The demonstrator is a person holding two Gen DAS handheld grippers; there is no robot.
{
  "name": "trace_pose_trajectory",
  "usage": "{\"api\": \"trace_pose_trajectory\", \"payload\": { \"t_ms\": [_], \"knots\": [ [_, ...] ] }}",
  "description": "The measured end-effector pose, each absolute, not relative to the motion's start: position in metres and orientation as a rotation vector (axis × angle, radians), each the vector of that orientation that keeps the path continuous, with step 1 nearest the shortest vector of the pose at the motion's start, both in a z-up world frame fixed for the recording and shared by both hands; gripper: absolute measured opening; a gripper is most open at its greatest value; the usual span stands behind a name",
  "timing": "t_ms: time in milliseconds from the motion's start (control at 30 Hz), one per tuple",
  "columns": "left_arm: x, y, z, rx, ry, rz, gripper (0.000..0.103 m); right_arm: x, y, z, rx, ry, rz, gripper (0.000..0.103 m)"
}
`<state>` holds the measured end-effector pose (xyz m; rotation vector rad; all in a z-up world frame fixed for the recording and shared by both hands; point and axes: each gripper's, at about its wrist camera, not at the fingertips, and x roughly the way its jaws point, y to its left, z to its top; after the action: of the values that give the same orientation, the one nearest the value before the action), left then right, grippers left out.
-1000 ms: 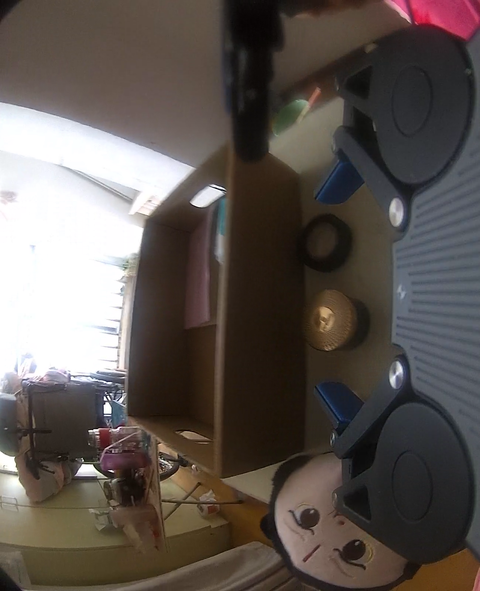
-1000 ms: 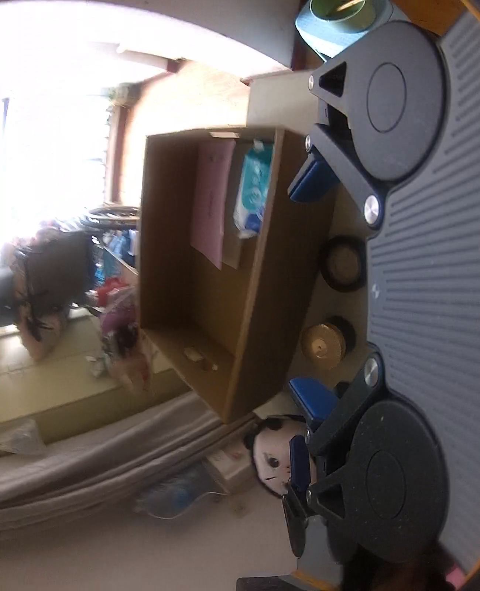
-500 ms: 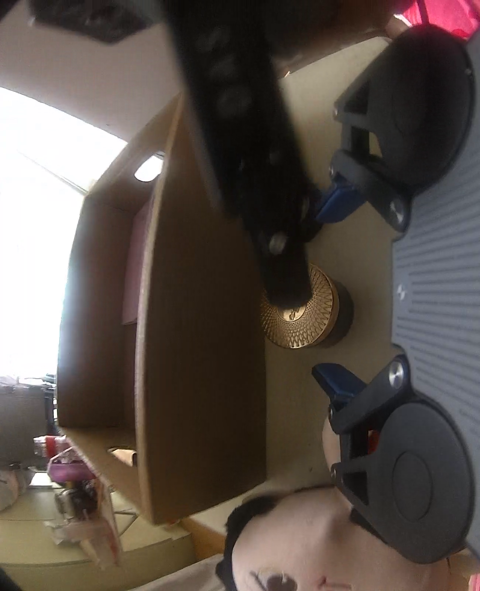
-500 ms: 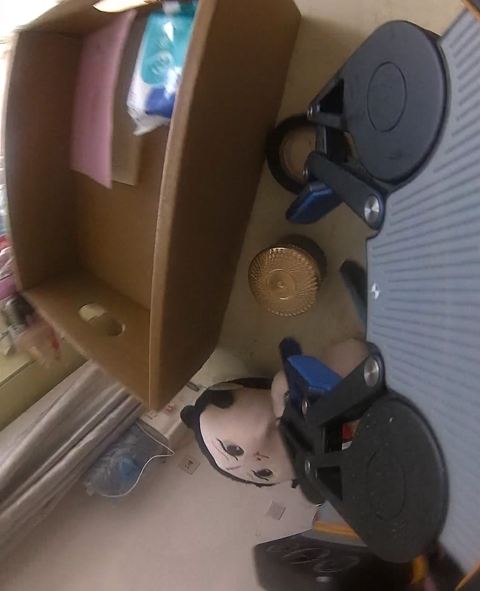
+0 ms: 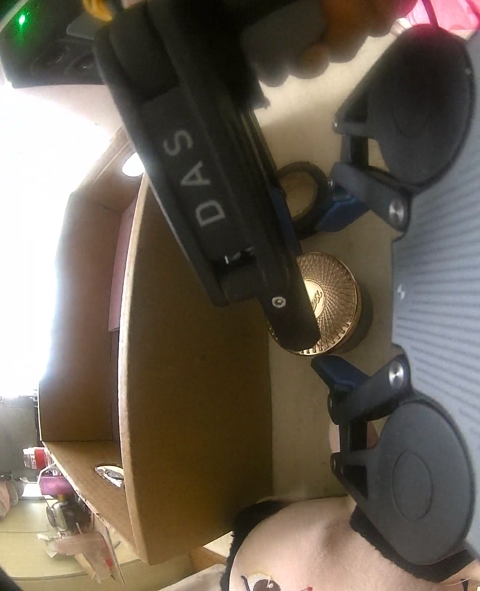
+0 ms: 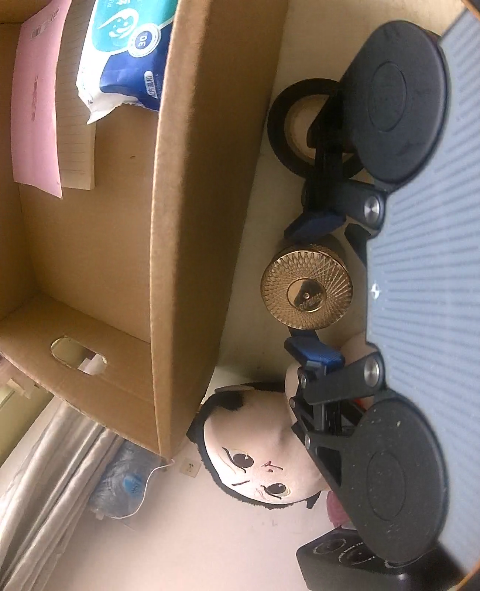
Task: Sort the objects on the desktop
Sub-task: 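Close the right gripper around the gold-lidded jar on the table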
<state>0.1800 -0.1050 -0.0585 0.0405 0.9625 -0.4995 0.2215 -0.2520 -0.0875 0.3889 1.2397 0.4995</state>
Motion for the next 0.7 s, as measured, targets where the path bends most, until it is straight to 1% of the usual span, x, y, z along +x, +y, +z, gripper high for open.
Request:
{"api": "trace_pose_trajectory", "payload": {
  "t_ms": [300,533,700],
  "knots": [
    [0.16,-0.108,-0.058,0.064,0.98,-0.511,0.074,0.211,-0.257,-0.086,0.365,1.265,0.523,0.056],
    [0.127,-0.111,-0.058,0.074,0.995,-0.569,0.074,0.181,-0.263,-0.081,0.309,1.283,0.533,0.057],
    [0.107,-0.108,-0.06,0.078,0.971,-0.621,0.074,0.156,-0.266,-0.078,0.249,1.282,0.543,0.058]
  ]
}}
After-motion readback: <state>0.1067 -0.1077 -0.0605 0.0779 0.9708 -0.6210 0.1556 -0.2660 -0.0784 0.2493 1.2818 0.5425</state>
